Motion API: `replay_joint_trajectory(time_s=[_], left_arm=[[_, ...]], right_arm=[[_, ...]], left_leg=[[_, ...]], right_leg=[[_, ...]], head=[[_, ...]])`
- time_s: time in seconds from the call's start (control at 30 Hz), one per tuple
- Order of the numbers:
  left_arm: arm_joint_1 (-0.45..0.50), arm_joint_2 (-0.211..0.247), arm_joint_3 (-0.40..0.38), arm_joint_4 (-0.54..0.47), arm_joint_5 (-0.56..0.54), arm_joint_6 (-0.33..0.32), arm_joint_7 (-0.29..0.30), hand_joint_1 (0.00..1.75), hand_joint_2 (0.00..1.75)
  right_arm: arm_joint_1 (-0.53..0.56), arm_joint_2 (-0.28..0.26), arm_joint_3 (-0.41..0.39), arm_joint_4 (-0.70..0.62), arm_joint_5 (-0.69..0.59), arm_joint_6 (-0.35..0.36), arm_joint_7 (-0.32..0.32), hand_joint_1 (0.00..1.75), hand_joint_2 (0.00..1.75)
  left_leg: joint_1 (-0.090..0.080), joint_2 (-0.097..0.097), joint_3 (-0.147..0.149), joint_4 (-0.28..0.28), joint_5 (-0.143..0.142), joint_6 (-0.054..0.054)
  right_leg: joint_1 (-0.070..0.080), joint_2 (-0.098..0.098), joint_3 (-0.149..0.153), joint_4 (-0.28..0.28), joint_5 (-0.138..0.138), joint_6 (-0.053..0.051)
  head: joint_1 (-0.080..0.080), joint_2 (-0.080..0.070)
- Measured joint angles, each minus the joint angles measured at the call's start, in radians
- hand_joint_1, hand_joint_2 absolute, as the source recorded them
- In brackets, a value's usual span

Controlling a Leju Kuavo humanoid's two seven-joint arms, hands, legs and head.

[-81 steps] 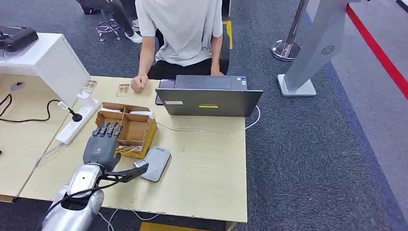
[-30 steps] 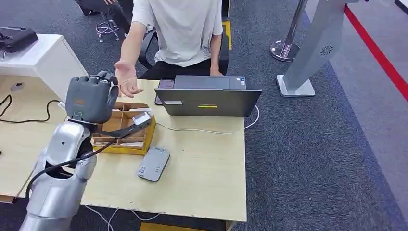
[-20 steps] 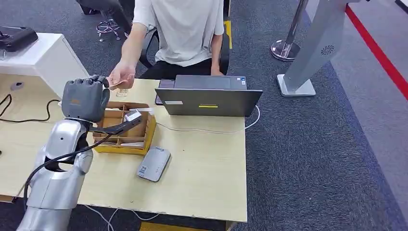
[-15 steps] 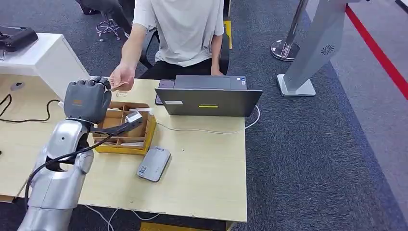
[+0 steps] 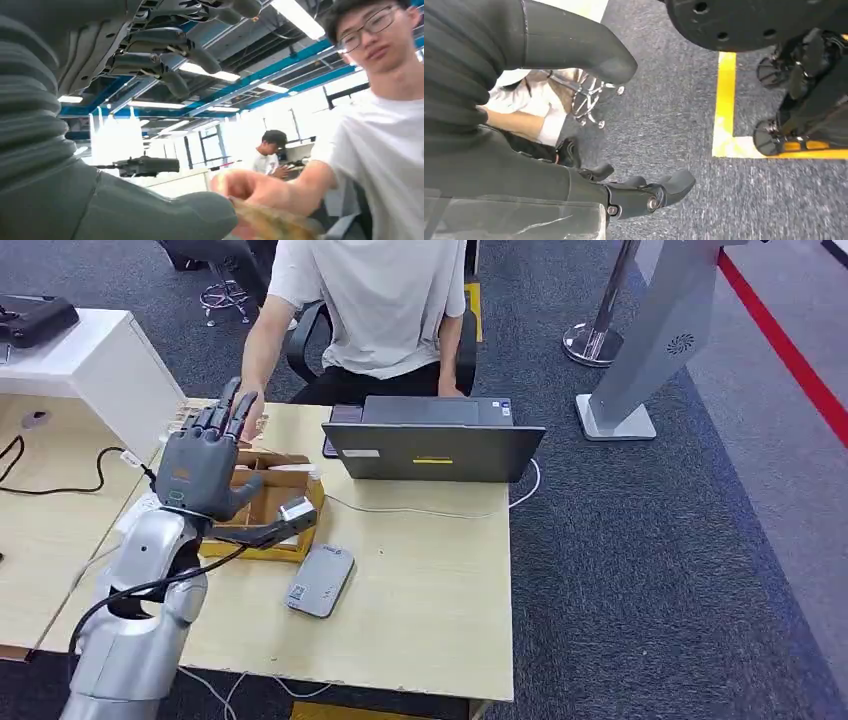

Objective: Pass the card to the sensor for recognition and then transmit it.

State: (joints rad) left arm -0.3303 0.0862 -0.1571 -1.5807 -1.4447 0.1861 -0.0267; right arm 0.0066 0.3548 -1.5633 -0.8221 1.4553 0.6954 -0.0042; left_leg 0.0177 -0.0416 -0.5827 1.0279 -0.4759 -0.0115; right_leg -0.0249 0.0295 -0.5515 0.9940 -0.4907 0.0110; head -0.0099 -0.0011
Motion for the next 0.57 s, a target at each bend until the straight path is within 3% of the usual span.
replay_joint_trajectory(time_s=[0.2, 0.27, 0.37, 0.4, 0.47, 0.5, 0.57], left_arm=[[0.125, 0.040, -0.037, -0.135, 0.130, 0.059, -0.034, 0.00, 1.75], [0.178, 0.076, -0.033, -0.176, 0.215, 0.089, -0.070, 0.00, 1.75], [0.283, 0.118, 0.032, -0.232, 0.401, 0.123, -0.171, 0.00, 1.75], [0.323, 0.128, 0.087, -0.251, 0.511, 0.125, -0.216, 0.00, 1.75], [0.403, 0.127, 0.254, -0.272, 0.792, 0.059, -0.314, 0.00, 1.75], [0.430, 0.123, 0.352, -0.272, 0.935, -0.020, -0.380, 0.00, 1.75], [0.455, 0.112, 0.571, -0.271, 1.068, -0.174, -0.490, 0.00, 1.75]], right_arm=[[0.005, 0.001, 0.000, 0.014, -0.047, -0.017, 0.010, 0.00, 1.75], [0.010, 0.001, 0.000, 0.016, -0.056, -0.017, 0.010, 0.00, 1.75], [0.020, 0.001, 0.000, 0.016, -0.067, -0.006, 0.008, 0.00, 1.75], [0.024, 0.001, 0.000, 0.016, -0.075, -0.003, 0.008, 0.00, 1.75], [0.035, 0.001, -0.001, 0.014, -0.087, 0.013, 0.007, 0.00, 1.75], [0.041, 0.001, -0.002, 0.013, -0.094, 0.019, 0.006, 0.00, 1.75], [0.051, 0.001, -0.002, 0.010, -0.096, 0.027, 0.003, 0.00, 1.75]], left_leg=[[0.000, 0.001, 0.000, -0.001, -0.001, 0.000], [0.000, 0.001, 0.000, -0.002, -0.001, -0.001], [0.001, 0.001, 0.000, -0.002, -0.001, -0.001], [0.001, 0.001, 0.000, -0.002, -0.002, -0.002], [0.001, 0.003, 0.002, -0.003, -0.003, -0.002], [0.002, 0.003, 0.001, -0.003, -0.003, -0.002], [0.003, 0.003, 0.000, -0.003, -0.003, -0.003]], right_leg=[[0.000, 0.001, 0.000, 0.000, 0.000, 0.000], [0.000, 0.001, 0.000, 0.000, -0.001, 0.000], [0.001, 0.001, 0.000, 0.001, -0.002, -0.001], [0.001, 0.001, 0.000, 0.001, -0.002, -0.001], [0.001, 0.003, 0.000, 0.001, -0.004, -0.003], [0.002, 0.003, 0.000, 0.001, -0.004, -0.003], [0.003, 0.002, -0.001, 0.001, -0.004, -0.003]], head=[[0.000, 0.000], [0.000, 0.000], [0.000, 0.000], [0.000, 0.000], [0.000, 0.000], [0.000, 0.000], [-0.001, 0.000]])
